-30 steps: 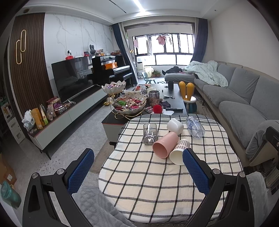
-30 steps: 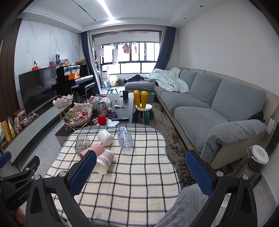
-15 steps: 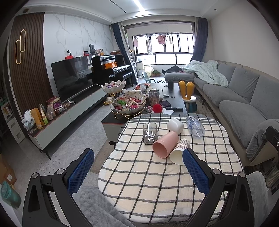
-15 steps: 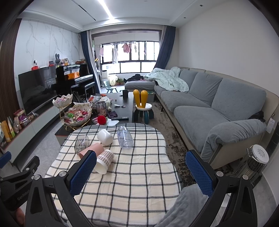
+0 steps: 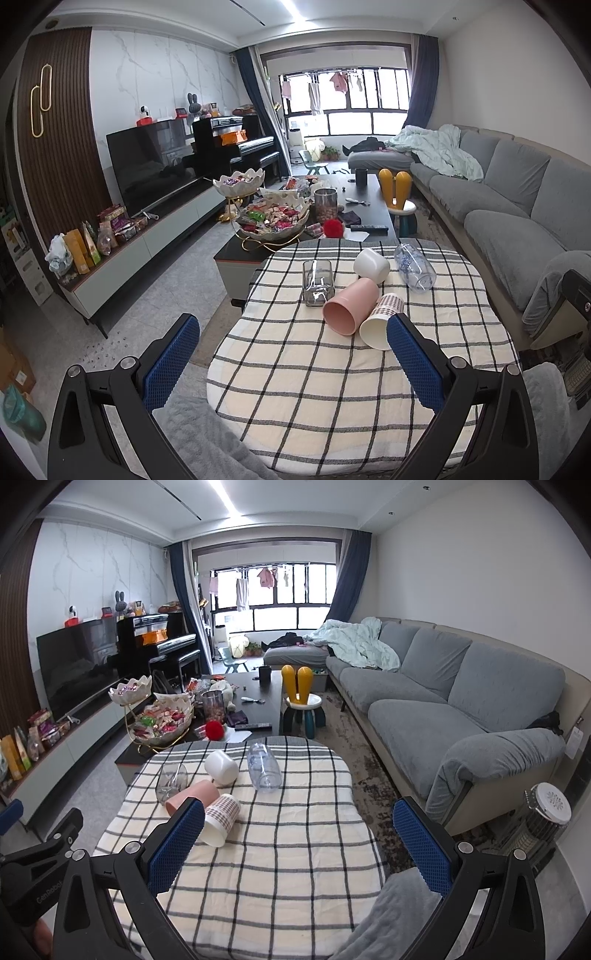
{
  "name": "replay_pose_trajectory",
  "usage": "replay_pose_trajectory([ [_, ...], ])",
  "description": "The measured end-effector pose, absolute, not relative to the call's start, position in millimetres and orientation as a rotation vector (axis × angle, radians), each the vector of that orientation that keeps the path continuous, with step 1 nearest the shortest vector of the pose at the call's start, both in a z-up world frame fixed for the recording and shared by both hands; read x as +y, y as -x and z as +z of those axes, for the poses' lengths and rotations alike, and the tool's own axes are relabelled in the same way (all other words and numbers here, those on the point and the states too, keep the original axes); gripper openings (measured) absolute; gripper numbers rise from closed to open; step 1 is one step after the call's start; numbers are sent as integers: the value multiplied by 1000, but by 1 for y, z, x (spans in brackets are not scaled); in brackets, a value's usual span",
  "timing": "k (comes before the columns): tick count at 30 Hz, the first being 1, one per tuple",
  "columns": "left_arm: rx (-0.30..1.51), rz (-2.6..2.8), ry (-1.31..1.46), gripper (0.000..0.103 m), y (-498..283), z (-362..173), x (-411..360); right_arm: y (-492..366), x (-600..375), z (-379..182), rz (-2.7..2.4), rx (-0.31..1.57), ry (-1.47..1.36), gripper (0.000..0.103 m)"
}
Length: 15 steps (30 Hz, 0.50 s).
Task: Flip cup upside down
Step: 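Reach the right gripper to the clear glass tumbler and grasp it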
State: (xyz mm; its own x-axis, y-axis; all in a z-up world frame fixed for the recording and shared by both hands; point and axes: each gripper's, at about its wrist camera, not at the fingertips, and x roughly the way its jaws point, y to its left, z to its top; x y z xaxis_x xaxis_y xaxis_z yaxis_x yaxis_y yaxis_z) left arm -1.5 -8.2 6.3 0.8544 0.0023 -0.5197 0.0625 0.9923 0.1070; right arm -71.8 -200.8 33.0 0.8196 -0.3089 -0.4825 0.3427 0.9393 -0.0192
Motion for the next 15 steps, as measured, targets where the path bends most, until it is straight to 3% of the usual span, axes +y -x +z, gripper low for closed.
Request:
replay_pose_trajectory([
  [15,624,48,-97,103,-94,-14,19,-41,-184,17,-214,625,-37,102],
])
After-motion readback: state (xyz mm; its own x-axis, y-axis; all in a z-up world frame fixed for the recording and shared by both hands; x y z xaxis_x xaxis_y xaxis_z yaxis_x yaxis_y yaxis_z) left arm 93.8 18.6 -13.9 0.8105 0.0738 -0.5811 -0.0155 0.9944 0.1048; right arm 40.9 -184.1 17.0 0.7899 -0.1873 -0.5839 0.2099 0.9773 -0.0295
